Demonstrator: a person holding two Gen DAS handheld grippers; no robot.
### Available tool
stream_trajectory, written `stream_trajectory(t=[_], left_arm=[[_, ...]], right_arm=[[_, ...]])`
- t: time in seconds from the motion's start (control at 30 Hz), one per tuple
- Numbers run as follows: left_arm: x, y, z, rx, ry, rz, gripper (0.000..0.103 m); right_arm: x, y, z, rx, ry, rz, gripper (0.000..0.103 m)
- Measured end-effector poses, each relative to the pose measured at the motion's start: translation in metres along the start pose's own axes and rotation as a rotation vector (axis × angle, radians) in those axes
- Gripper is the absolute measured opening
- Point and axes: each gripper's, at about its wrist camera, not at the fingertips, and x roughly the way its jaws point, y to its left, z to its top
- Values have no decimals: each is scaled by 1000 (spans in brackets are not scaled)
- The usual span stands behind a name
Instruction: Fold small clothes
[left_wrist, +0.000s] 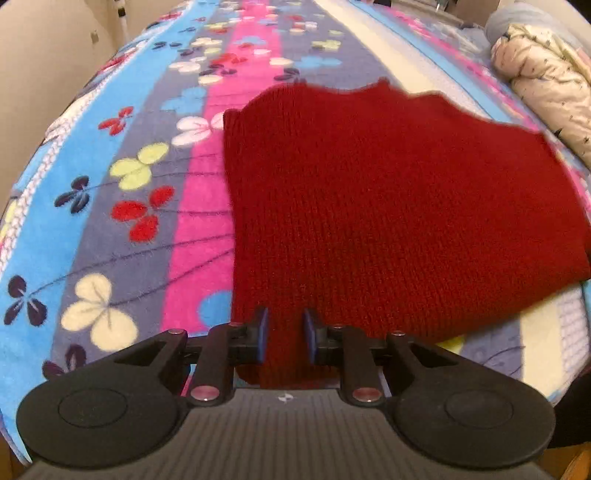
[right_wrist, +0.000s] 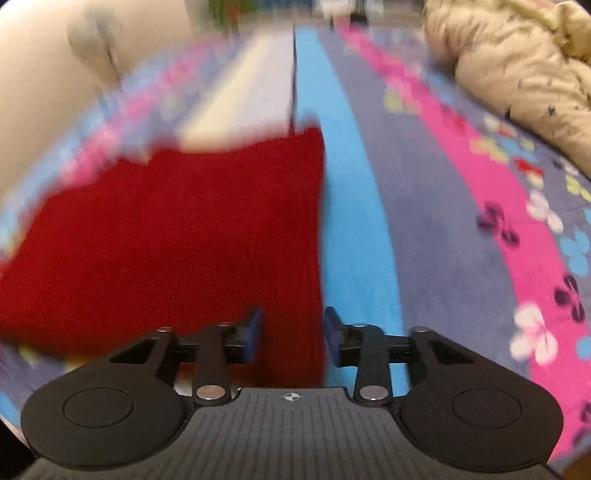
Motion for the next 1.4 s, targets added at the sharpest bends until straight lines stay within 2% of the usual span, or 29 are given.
stream_trajectory(t=[0.03,0.07,0.2,0.27,0.33,0.37,0.4,0.5,0.53,0.6,0.83,0.87,1.0,1.1,1.27,1.4], left_arm=[[-2,-2,1,12,-15,5,24],[-6,-2,2,12,-36,6,24],[-21,1,5,-19,-123,39,26],[-12,6,10,-31,-99,85,27],[5,11,11,-55,-9,118,30],[9,13,12,-70,5,113,31],[7,14,16,-73,-3,110,31],[-1,14,17,-87,-42,116,36],[-6,15,17,-96,-62,121,38],[-14,19,18,-114,-115,129,48],[-55,34,23,-215,-291,194,66],[-62,35,23,-217,-317,195,66],[-90,31,15,-155,-414,198,80],[-103,29,8,-129,-472,205,81],[-101,33,5,-148,-473,228,81],[-90,43,9,-197,-416,285,81]], right_arm=[[11,0,-4,-8,56,-30,50],[12,0,-5,2,56,-35,50],[-8,8,1,-35,-57,-36,49],[-12,9,0,-62,-90,-49,50],[0,6,-3,-69,-39,-77,54],[7,4,-5,-68,-5,-81,55],[10,3,-6,-62,10,-78,55],[4,6,0,-54,-26,-77,56],[1,9,0,-52,-42,-80,57],[-8,12,-1,-45,-88,-87,57],[-36,14,-6,4,-252,-136,57],[-40,17,-8,1,-276,-145,57],[-52,34,-16,5,-331,-156,57],[-57,50,-21,8,-349,-142,57],[-57,86,-28,-30,-365,-122,57],[-49,116,-30,-83,-366,-102,57]])
